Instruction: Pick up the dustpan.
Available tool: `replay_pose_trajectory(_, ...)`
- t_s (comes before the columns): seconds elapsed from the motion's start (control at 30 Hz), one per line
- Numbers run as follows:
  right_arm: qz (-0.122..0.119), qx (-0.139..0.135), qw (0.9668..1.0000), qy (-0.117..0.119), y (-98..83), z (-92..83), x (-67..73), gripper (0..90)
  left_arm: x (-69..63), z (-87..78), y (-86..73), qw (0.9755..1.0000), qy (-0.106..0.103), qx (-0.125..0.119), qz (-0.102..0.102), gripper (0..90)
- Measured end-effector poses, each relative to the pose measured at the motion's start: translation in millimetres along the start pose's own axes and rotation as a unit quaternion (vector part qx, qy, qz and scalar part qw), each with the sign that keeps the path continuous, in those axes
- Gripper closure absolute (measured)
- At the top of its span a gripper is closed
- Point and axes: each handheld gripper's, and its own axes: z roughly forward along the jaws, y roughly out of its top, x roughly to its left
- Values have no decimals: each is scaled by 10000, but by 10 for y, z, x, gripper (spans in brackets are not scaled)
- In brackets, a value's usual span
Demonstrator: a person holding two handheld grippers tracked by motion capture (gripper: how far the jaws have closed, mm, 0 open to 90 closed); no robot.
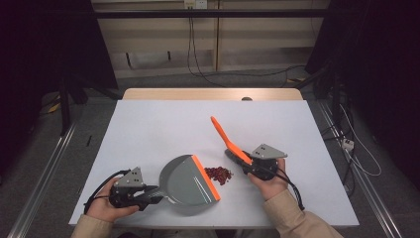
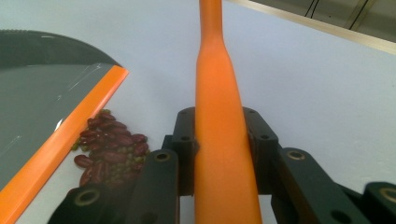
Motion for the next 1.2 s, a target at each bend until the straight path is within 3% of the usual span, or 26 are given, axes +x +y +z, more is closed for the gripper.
replay_pose_trajectory(0.03, 7, -11, 10000, -19, -2, 1, 9, 709, -6, 2, 2, 10000, 68, 24, -19, 621)
replay_pose_trajectory(0.3, 98, -90, 9999, 50, -17, -2, -35, 709, 6, 41, -32, 9999, 1, 48, -95, 617)
replay_pose_trajectory(0.33, 103, -90, 9999, 58, -18, -1, -34, 709, -1, 41, -31, 9999, 90, 107, -82, 617)
replay_pose_trajectory(0.43, 119, -92, 9999, 42, -18, -3, -34, 709, 10, 62, -50, 9998, -11, 171, -65, 617)
replay_pose_trajectory(0.5, 124, -97, 9999, 32, -19, -4, -35, 709, 3, 67, -60, 9998, 54, 142, -92, 616)
replay_pose_trajectory(0.87, 146, -108, 9998, 18, -21, -5, -33, 709, 8, 83, -64, 9998, -48, 124, -125, 600)
replay_pose_trajectory(1.2, 105, -56, 9998, -176, -14, 1, 82, 709, 5, 76, -48, 9996, -93, 135, -215, 619)
